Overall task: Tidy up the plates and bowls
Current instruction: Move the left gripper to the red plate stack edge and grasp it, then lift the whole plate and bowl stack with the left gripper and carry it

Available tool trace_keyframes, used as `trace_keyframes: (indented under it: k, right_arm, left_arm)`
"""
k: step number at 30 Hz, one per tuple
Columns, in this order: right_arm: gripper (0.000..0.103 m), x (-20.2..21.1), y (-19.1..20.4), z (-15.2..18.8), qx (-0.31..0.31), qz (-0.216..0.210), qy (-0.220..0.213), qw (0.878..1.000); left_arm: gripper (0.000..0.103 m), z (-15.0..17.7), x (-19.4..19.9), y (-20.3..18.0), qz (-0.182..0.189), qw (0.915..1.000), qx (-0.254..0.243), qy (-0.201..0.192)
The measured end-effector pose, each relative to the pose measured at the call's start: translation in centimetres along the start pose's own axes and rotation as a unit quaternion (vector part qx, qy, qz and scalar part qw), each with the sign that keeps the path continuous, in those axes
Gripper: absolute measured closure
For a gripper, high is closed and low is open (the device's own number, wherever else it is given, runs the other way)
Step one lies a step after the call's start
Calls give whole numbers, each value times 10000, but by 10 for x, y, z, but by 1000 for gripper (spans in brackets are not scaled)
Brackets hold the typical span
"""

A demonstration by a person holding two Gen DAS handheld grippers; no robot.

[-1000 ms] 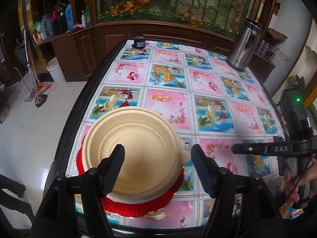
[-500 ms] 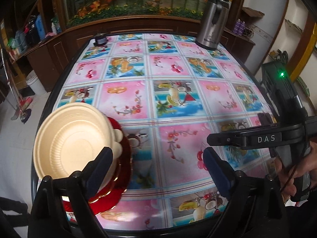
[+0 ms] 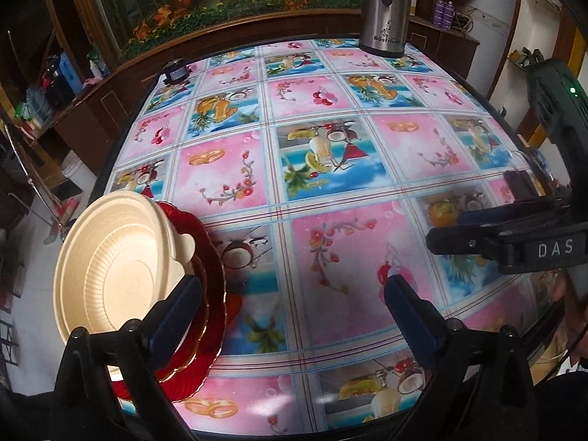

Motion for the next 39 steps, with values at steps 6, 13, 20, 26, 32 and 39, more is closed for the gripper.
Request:
trace_keyframes:
  k: [6,13,20,26,32,39]
  right_arm:
    - [32,2,12,0,466,158,-278,9984]
    - [27,-3,49,2,1150,13,-398,9926]
    - [23,-14,90,20,1901,-186,-296,9811]
    - [21,-22,112,30,2227,-278,-207,9743]
    - [20,-28,122,34,2321,-349,-89,9720]
    - [20,-38,120,30,1994,-498,150,9785]
  left_arm:
    - [4,0,29,15,-415,9983,198,-370]
    - [0,16,83,51,-1011,9880,768,-876]
    - [0,50,93,77,-1808,9763,1104,-441]
    - [0,69,97,91,-1865,9715,1426,-337]
    - [0,86,93,98,-1711,9714,1622,-293]
    - [0,129,81,135,-866,9593,2651,-437]
Point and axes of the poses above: each gripper's, at about its wrist camera, not at the fingertips, and x roughly against the way its jaws point, y to its left, z to its underside, the point moved 6 cm from there along -x, roughly the way its jaws point, and after that the axes turned 12 degrees about -x, right-handed, at the moved point
